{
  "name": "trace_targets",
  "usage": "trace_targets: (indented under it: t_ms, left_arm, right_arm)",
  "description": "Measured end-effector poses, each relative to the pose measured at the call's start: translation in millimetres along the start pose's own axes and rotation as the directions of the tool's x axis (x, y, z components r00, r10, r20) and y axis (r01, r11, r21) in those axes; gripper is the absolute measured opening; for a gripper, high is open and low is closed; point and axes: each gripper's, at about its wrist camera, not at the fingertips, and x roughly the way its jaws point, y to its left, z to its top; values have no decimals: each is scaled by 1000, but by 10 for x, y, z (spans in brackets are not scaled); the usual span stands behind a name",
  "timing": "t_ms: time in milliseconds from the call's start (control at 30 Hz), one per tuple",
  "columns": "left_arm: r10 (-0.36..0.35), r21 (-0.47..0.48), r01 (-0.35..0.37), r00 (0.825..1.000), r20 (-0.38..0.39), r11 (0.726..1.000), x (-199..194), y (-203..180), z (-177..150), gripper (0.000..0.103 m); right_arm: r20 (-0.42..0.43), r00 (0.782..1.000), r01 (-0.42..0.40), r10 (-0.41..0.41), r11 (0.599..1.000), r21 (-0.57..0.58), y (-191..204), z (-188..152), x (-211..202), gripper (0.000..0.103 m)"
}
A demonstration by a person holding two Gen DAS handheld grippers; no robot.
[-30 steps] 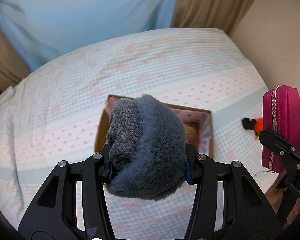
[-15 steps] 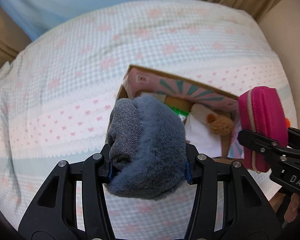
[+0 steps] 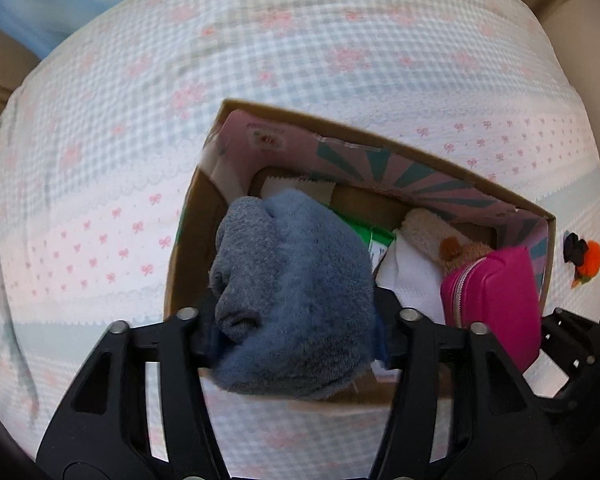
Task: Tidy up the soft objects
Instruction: 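Carry the sock and pouch into the box and open both tools, then lift both tools out of the box toward the black plush and orange pompom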
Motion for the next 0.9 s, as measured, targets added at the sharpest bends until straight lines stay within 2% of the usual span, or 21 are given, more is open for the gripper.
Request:
trace_targets:
  t_ms: [33,67,100,167,400,567,733,900]
  left_arm:
    - [-5,5,5,1000,9,1000,-21,-18,18,79]
    - [-9,6,9,1000,14,1000,-42,-21,37,98]
    - [-12,6,12,1000,29,1000,-76,-29,55,103]
    - [-4,10,4,999,40,1000,-120,-41,80,103]
    - [-6,-11,7,999,44,1000,-231,-45,16,103]
    - [-45,-33,47,997,63,998,-384,-42,-94,103]
    - [-47,-35,51,992,113,998,-689,-63,-239,103]
    - [-18,-9,20,982,188,1000,-1113,-106,-412,103]
  right_arm:
    - [7,1000,-9,9,1000,4,-15,-9,10,44]
    - [13,1000,-26,26,1000,8,-21,-25,17,50]
    - [22,999,-44,44,999,9,-35,-40,24,56]
    - [48,997,-53,53,999,-2,-61,-87,1,102]
    - [106,992,-64,63,998,11,-123,-136,-150,103]
    - [145,988,-46,45,999,3,-104,-173,-341,103]
    - [193,981,-31,27,999,16,-68,-258,-652,103]
    - [245,969,16,-14,1000,-7,22,-414,-1009,103]
